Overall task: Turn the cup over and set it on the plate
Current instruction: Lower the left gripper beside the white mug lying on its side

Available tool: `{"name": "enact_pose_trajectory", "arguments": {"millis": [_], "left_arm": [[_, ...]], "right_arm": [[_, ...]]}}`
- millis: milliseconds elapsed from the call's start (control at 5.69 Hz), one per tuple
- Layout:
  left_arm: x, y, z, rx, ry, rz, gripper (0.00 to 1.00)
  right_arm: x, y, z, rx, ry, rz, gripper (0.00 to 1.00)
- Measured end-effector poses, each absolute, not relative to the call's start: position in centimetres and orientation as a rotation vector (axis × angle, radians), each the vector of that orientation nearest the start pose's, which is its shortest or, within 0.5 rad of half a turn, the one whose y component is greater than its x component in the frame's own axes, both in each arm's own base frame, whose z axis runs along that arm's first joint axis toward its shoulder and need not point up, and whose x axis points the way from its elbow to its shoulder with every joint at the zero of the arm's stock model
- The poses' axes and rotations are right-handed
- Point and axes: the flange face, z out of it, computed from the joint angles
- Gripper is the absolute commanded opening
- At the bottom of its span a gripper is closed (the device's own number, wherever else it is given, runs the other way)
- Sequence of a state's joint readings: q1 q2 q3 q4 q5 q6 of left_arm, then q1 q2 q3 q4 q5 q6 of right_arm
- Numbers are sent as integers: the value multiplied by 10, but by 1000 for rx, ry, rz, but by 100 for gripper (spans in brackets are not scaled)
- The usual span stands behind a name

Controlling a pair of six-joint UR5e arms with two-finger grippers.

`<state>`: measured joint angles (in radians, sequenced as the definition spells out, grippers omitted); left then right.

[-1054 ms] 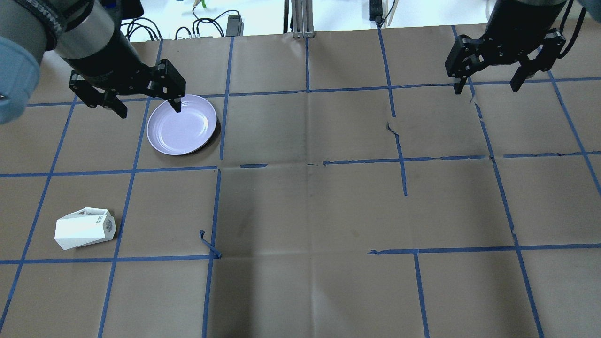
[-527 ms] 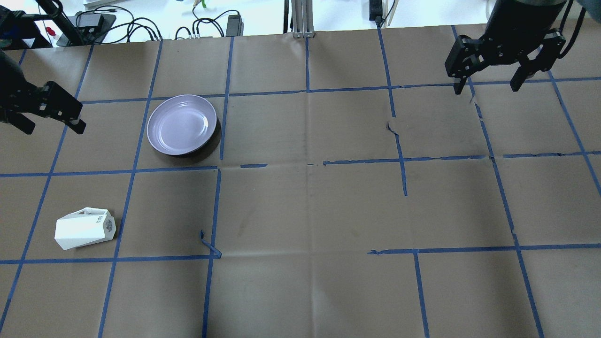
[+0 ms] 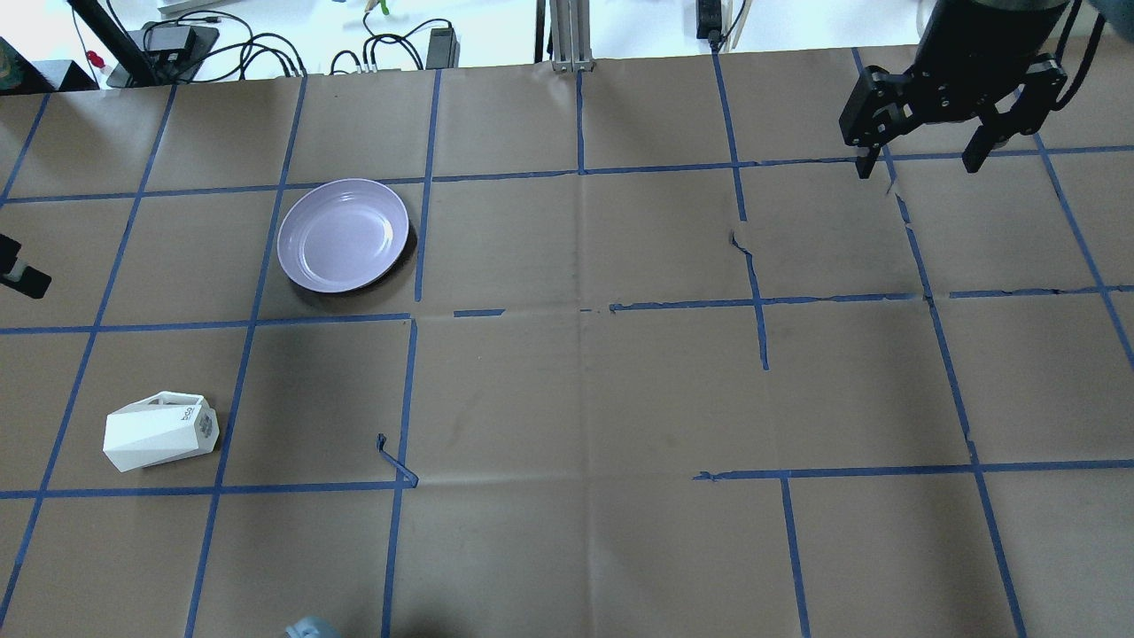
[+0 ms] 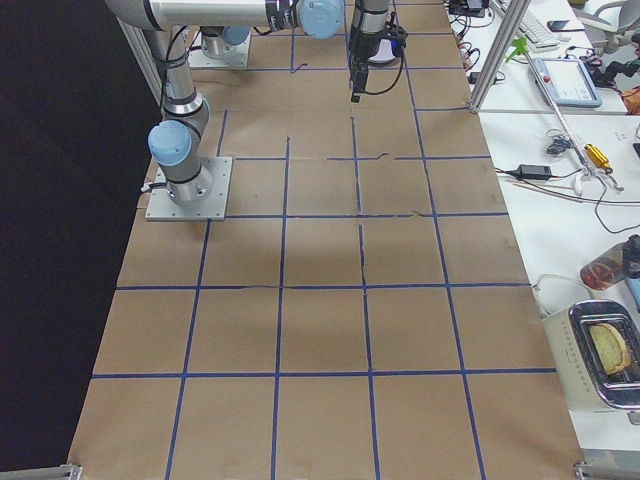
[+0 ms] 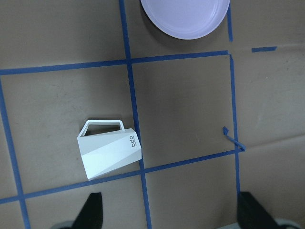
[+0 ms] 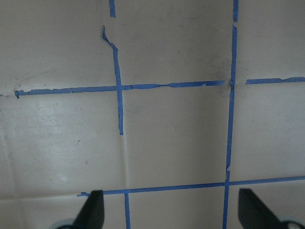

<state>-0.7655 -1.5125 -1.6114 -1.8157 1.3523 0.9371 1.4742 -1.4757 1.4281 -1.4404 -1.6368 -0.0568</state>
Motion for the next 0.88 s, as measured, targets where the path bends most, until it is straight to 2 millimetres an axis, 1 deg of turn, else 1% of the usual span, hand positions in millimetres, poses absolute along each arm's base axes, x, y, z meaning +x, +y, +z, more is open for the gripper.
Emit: {"name": "enact_pose_trajectory", "arguments": {"millis": [176, 351, 527, 703, 878], "left_arm": [[257, -406, 452, 189, 3559, -107, 98], [299, -400, 416, 195, 3664, -175, 98], [335, -396, 372, 213, 3770, -243, 98], [360, -394, 328, 255, 3865, -303, 97], [374, -396, 285, 307, 3952, -345, 97]], "right_arm": [[76, -533, 497, 59, 3197, 140, 100], [76, -533, 497, 59, 3197, 140, 100], [76, -533, 497, 59, 3197, 140, 100], [76, -533, 497, 59, 3197, 141, 100], [76, -533, 497, 59, 3197, 141, 100]]}}
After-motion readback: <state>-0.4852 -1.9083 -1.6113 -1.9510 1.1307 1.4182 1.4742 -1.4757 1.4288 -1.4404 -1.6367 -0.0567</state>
